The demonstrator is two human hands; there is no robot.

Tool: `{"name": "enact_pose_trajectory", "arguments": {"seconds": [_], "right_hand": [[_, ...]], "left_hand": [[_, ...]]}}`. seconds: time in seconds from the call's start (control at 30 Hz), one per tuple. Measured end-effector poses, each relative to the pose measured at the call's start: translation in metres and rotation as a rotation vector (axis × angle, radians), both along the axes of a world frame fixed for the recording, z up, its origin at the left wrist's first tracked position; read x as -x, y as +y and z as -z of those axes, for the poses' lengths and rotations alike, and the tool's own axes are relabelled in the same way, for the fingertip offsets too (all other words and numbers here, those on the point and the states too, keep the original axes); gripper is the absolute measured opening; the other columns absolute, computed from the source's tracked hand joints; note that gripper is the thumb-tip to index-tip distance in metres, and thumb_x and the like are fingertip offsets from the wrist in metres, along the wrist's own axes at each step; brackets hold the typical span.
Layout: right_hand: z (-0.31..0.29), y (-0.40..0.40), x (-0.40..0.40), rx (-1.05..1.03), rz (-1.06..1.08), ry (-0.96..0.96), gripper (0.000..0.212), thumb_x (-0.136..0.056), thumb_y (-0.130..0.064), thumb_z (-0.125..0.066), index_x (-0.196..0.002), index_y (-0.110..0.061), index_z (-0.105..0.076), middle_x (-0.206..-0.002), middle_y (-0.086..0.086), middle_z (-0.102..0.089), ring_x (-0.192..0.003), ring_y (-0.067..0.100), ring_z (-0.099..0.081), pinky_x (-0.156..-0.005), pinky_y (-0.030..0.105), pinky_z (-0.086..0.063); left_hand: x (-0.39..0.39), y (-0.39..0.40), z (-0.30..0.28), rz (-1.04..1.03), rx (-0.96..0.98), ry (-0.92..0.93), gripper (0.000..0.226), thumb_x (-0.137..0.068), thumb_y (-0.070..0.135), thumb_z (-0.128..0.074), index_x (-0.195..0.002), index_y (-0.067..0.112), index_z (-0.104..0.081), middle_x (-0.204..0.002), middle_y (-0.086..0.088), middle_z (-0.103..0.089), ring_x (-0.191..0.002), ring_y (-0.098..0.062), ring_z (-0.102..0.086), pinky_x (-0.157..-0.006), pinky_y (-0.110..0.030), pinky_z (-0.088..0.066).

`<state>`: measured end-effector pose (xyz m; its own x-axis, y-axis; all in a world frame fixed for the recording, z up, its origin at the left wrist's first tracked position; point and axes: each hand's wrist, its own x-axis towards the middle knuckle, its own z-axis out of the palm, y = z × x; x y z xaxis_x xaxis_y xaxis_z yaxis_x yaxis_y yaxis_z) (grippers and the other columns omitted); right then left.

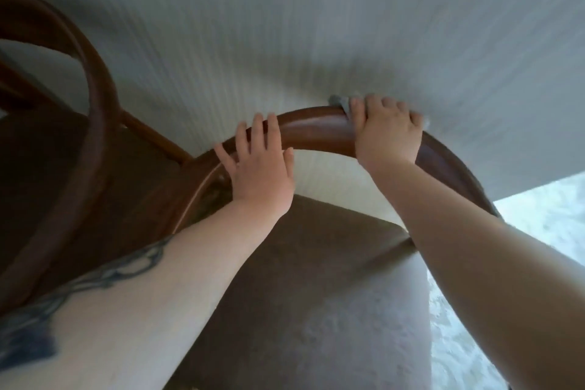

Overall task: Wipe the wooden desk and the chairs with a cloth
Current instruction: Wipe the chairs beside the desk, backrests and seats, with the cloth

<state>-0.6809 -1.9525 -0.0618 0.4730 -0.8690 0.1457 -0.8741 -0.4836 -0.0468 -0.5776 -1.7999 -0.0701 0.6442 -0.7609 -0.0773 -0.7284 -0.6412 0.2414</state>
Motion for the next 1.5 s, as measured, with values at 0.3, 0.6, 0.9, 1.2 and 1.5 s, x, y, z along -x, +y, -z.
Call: {"name": "enact_pose_trajectory", "arguments": {"seconds": [0.3,0.6,0.9,1.2,1.5], "right_hand": [[0.029,0.027,0.165,-0.064,0.58,-0.213,0.042,-0.103,-0.044,-0.021,-0.106,-0.016,-0.053,-0.107,0.009,-0.059,-0.105,0.031,-0.051,-0.083,0.041,-0.03],[0.054,0.156,0.283,-0.027,1.007,-0.16,0.042,-0.098,-0.042,-0.028,-0.112,-0.015,-0.057,-0.098,0.009,-0.062,-0.091,0.033,-0.056,-0.073,0.043,-0.04],[0.052,0.298,0.308,0.0,1.28,-0.138,0.039,-0.098,-0.034,-0.04,-0.118,-0.009,-0.061,-0.099,0.015,-0.064,-0.086,0.037,-0.06,-0.072,0.045,-0.044],[0.043,0.213,0.298,-0.159,1.143,-0.133,0.045,-0.099,-0.042,-0.027,-0.125,-0.014,-0.051,-0.107,0.007,-0.061,-0.098,0.029,-0.056,-0.077,0.043,-0.04],[0.045,0.265,0.31,-0.128,1.273,-0.073,0.041,-0.099,-0.039,-0.028,-0.111,-0.011,-0.054,-0.098,0.011,-0.062,-0.09,0.034,-0.056,-0.074,0.043,-0.038]], "left_hand": [[0.109,-0.092,-0.007,0.677,0.136,-0.024,0.051,-0.104,0.034,-0.022,-0.154,0.025,-0.017,-0.162,0.001,-0.008,-0.149,-0.022,0.001,-0.119,-0.042,-0.006],[0.253,-0.072,0.007,1.095,-0.018,0.063,0.051,-0.104,0.037,-0.02,-0.154,0.026,-0.016,-0.162,0.004,-0.005,-0.148,-0.018,0.007,-0.119,-0.038,0.002],[0.292,-0.001,0.026,1.179,-0.049,0.123,0.071,-0.083,0.044,0.015,-0.152,0.026,0.012,-0.159,0.003,0.021,-0.144,-0.015,0.025,-0.116,-0.034,0.015],[0.309,0.018,0.044,1.082,0.015,0.127,0.069,-0.086,0.047,0.008,-0.151,0.025,0.013,-0.152,0.003,0.028,-0.138,-0.011,0.03,-0.112,-0.032,0.019],[0.304,0.014,0.029,1.069,-0.039,0.147,0.059,-0.103,0.036,-0.023,-0.153,0.028,0.008,-0.16,0.004,0.018,-0.146,-0.013,0.02,-0.118,-0.036,0.01]]}}
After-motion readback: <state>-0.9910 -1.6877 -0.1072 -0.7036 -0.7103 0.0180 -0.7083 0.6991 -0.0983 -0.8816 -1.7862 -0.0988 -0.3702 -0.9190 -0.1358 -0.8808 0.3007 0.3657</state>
